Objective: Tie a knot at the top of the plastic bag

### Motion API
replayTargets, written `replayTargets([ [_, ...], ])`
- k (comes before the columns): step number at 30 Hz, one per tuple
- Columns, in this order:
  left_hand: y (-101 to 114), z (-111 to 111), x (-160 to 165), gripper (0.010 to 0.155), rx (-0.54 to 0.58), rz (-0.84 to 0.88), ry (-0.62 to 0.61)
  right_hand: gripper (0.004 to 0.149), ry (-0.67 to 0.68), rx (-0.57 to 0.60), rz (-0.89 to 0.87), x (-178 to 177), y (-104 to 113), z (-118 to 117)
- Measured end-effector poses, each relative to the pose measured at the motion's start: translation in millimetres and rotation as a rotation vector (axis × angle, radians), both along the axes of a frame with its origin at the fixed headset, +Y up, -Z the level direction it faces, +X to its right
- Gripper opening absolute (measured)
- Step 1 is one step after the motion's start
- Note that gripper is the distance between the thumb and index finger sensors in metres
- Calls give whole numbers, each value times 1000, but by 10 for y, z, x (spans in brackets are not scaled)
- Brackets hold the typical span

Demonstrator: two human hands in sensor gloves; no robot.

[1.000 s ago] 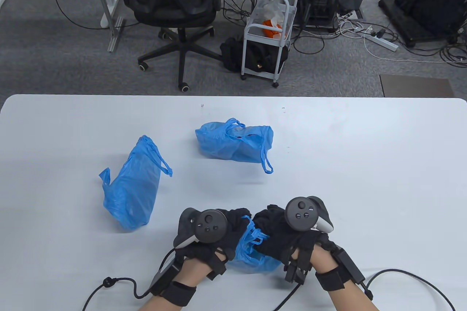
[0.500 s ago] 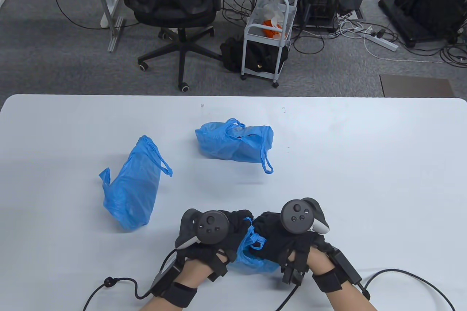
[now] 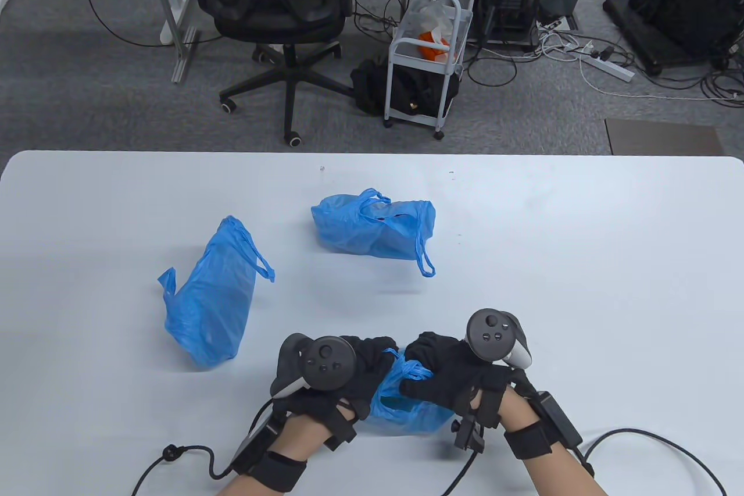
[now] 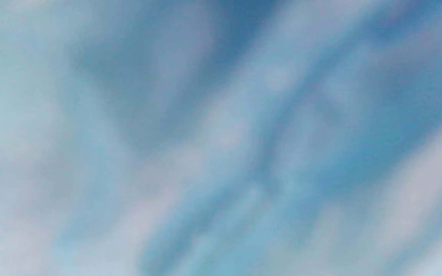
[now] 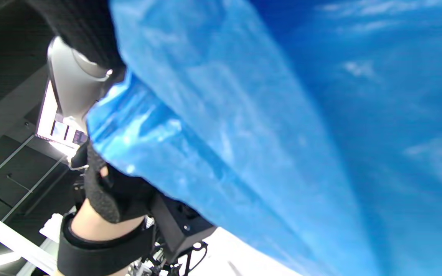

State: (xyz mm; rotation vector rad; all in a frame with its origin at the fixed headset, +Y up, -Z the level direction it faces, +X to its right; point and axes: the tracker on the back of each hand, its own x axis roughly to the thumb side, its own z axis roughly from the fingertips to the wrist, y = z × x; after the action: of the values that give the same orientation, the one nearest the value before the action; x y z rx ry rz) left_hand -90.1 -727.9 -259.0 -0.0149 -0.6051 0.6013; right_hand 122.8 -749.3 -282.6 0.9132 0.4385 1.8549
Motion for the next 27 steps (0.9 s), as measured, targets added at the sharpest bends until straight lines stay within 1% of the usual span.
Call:
replayTargets([
  [3, -6, 1, 3, 42, -10, 0, -6, 28, -17, 1, -30, 8, 0, 1],
  [5, -7, 2, -8, 41, -14, 2, -6, 31, -47, 20, -38, 21, 16, -2],
  [6, -7, 5, -22, 41, -22, 15, 0, 33, -74, 48, -45, 33, 30, -7],
  [8, 19, 14, -45, 40, -19, 22, 23, 35, -93, 56, -59, 48, 48, -9],
  [11, 58, 31, -64, 40, 2, 24, 30, 42, -126, 71, -66, 71, 64, -9],
  [18, 37, 1, -115, 44, -44, 42, 65, 56, -166, 85, -59, 88, 66, 2],
  [21, 29, -12, -154, 44, -75, 75, 85, 57, -194, 91, -51, 100, 73, 7],
  [24, 27, -7, -155, 42, -93, 87, 76, 56, -310, 138, -58, 144, 92, 18],
  [27, 54, 20, -127, 41, -84, 87, 67, 55, -321, 151, -92, 166, 82, 15],
])
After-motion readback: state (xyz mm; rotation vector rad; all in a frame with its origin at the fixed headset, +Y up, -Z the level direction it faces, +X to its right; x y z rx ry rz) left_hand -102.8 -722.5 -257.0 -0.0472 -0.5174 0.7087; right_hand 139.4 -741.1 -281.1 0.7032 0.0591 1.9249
